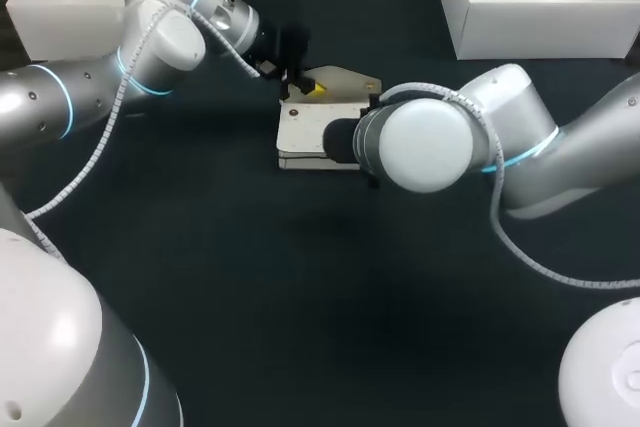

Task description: Pick up the bag, open it, inspect its contents, close it, and place it on the opposite side

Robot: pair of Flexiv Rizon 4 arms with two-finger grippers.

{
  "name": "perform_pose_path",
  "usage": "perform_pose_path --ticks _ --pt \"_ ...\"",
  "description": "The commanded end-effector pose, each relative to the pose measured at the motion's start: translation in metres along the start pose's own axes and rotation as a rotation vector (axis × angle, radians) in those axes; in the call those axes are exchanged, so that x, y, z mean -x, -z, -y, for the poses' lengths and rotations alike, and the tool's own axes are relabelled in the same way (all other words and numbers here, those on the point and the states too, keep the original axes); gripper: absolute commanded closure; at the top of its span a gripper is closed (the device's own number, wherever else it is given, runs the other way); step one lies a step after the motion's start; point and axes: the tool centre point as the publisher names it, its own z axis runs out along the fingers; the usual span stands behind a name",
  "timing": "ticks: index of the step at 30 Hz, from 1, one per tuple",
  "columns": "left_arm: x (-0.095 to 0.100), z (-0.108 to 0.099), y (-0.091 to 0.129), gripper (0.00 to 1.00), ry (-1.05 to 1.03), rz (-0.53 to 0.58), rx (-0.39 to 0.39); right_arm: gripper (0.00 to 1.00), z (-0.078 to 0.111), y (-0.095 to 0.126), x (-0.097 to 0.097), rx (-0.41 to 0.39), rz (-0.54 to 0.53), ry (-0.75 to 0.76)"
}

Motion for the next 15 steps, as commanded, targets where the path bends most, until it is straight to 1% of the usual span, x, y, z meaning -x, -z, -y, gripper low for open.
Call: perform_pose_path --ticks 1,2,4,5,7,8,9,15 --pt "0.006 0.011 0.019 1.0 0.007 -0.033 0.006 0.0 0.005 0.022 0.012 0.0 0.003 -0.006" --pt "0.006 0.014 0.022 1.0 0.009 -0.05 0.002 0.07 0.005 0.023 0.015 -0.004 0.01 -0.006" --pt "0.006 0.019 0.029 1.0 0.01 -0.054 -0.001 0.52 0.005 0.026 0.021 -0.009 0.026 -0.005" --pt "0.006 0.021 0.033 1.0 0.01 -0.062 -0.006 0.63 0.005 0.026 0.023 -0.013 0.032 -0.003" --pt "0.006 0.026 0.04 1.0 0.011 -0.07 -0.013 0.95 0.005 0.028 0.028 -0.017 0.043 0.0" --pt "0.005 0.028 0.043 1.0 0.01 -0.072 -0.015 1.0 0.004 0.028 0.03 -0.018 0.048 0.002" --pt "0.004 0.03 0.047 1.0 0.011 -0.083 -0.022 1.0 0.004 0.029 0.032 -0.017 0.05 0.003" --pt "-0.001 0.041 0.061 1.0 0.034 -0.094 0.0 1.0 0.002 0.031 0.04 -0.023 0.066 0.013"
